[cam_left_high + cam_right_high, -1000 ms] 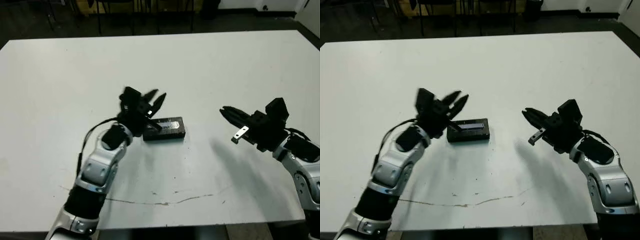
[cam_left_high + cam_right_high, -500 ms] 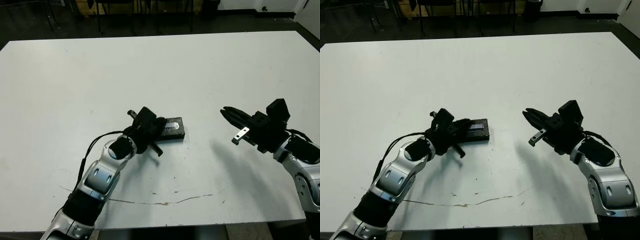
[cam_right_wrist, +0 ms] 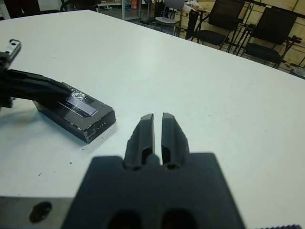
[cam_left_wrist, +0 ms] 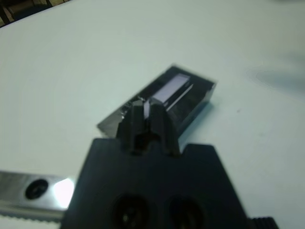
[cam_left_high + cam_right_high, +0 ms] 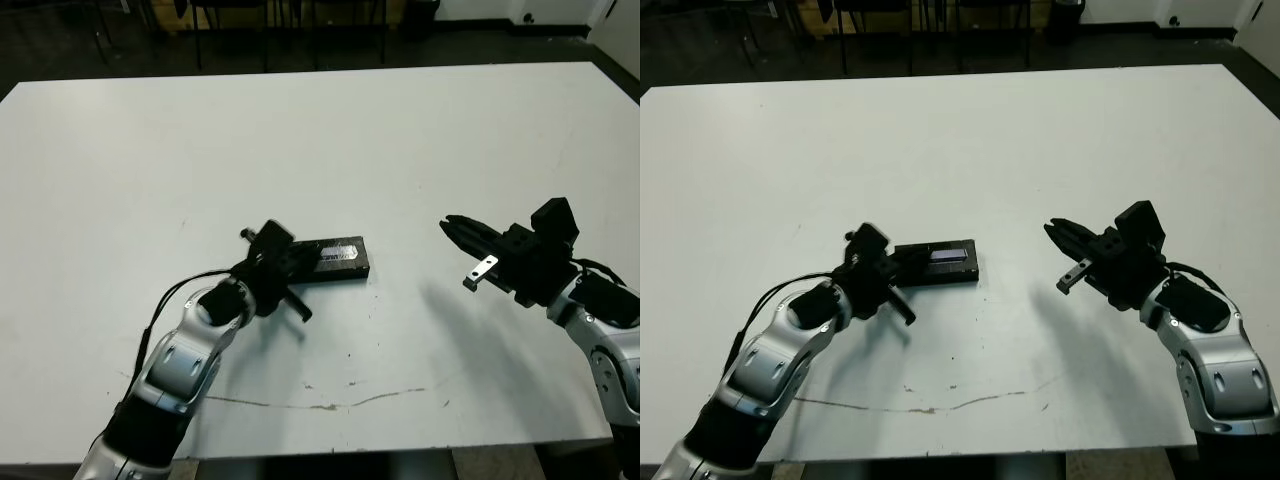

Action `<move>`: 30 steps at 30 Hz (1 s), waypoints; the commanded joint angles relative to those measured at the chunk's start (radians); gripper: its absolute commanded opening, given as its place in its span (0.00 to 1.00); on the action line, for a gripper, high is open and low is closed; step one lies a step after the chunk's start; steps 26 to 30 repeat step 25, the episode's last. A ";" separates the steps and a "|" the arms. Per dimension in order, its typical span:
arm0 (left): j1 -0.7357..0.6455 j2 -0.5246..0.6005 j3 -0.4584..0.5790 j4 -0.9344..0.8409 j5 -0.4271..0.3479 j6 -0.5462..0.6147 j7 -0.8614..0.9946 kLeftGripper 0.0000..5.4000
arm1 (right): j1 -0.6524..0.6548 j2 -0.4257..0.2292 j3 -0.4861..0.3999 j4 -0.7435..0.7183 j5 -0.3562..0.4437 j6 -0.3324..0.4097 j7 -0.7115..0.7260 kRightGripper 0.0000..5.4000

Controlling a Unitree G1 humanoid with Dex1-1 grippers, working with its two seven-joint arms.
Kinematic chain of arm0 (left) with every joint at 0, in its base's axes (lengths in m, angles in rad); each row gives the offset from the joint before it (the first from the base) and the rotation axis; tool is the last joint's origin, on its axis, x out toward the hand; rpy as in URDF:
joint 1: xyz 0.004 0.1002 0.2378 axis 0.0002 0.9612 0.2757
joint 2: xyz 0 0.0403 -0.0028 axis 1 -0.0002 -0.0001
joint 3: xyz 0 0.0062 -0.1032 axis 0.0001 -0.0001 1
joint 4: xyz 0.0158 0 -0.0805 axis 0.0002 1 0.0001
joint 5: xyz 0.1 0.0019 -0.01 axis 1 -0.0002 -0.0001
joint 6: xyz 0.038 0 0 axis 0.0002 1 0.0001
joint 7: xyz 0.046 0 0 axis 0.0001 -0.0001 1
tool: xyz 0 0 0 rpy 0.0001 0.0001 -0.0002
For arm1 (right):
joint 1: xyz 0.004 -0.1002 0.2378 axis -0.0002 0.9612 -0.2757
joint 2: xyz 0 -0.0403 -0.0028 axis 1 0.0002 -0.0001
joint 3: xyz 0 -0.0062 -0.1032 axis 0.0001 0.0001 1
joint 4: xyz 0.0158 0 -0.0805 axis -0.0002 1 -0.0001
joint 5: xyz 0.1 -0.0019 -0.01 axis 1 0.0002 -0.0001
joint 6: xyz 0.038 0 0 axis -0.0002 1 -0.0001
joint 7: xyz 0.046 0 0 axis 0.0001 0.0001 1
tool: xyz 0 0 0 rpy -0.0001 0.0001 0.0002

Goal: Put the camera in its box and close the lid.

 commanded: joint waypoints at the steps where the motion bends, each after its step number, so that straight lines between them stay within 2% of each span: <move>1: 0.056 0.015 0.068 -0.096 -0.042 -0.059 0.008 0.00 | 0.018 0.008 -0.006 0.006 0.006 0.003 -0.008 0.00; 5: 0.094 0.034 0.169 -0.180 -0.089 -0.156 0.018 0.00 | 0.030 0.057 -0.020 -0.034 0.018 0.017 -0.071 0.00; 8: 0.102 0.038 0.258 -0.186 -0.116 -0.222 0.039 0.00 | 0.054 0.130 -0.024 -0.105 0.008 0.024 -0.187 0.00; 11: 0.097 0.016 0.330 -0.144 -0.118 -0.292 0.098 0.00 | 0.067 0.190 -0.001 -0.173 -0.036 0.026 -0.298 0.00; 13: 0.098 -0.006 0.364 -0.107 -0.092 -0.333 0.166 0.00 | 0.058 0.226 0.020 -0.183 -0.055 0.008 -0.340 0.00; 18: 0.118 -0.042 0.381 -0.030 -0.044 -0.406 0.262 0.00 | 0.036 0.301 0.072 -0.137 -0.158 -0.111 -0.430 0.00; 22: 0.145 -0.061 0.372 0.006 -0.024 -0.444 0.294 0.00 | 0.018 0.361 0.091 -0.101 -0.207 -0.147 -0.495 0.00; 25: 0.152 -0.067 0.365 0.015 -0.020 -0.452 0.303 0.00 | 0.008 0.372 0.092 -0.065 -0.223 -0.185 -0.498 0.00; 30: 0.152 -0.067 0.365 0.015 -0.020 -0.452 0.303 0.00 | 0.008 0.372 0.092 -0.065 -0.223 -0.185 -0.498 0.00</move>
